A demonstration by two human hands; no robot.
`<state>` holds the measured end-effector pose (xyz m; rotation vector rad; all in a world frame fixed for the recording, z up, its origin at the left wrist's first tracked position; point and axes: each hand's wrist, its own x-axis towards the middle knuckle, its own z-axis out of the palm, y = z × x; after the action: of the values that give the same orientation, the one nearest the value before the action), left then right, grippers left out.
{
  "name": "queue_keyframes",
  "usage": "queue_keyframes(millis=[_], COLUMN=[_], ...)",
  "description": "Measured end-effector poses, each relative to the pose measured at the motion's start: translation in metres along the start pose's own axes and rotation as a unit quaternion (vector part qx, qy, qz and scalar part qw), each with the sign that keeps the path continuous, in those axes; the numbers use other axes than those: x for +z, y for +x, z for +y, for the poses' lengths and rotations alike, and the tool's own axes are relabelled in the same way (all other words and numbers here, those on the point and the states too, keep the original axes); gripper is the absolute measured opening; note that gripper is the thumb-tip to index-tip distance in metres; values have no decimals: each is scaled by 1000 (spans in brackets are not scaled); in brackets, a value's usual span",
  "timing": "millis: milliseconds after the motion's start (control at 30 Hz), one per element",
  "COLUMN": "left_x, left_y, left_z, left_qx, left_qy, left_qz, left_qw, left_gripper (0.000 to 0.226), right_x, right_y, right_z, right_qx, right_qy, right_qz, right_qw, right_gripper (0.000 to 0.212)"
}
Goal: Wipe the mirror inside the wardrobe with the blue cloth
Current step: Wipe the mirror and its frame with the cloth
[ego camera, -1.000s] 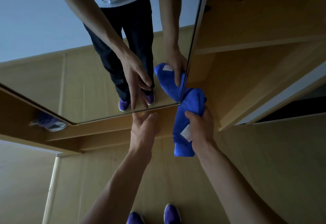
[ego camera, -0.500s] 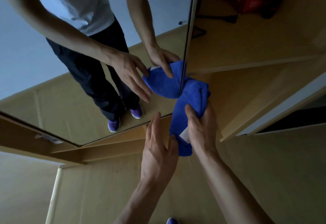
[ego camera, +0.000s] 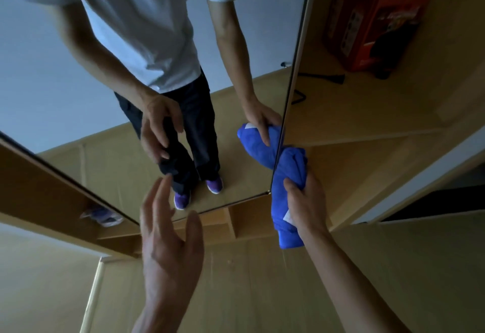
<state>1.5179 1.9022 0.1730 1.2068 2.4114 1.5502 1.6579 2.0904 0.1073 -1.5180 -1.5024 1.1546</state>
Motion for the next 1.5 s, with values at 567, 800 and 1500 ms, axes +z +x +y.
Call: queue_keyframes(millis=[567, 800, 1500], left_x=[-24, -27, -3], left_y=[32, 28, 113], left_z=[63, 74, 181], left_qx=[14, 18, 354], left_qy=[38, 48, 307], left_qz=[-43, -66, -125], left_qw=[998, 997, 875], left_gripper=[72, 77, 60], right_x=[-34, -30, -49], right_y=[-13, -20, -4], right_z=[-86, -80, -137], right_qx=[-74, -11, -112], right_qy=[-33, -32, 40], right_qz=[10, -36, -14], right_qw=[997, 999, 993], right_gripper=[38, 35, 41])
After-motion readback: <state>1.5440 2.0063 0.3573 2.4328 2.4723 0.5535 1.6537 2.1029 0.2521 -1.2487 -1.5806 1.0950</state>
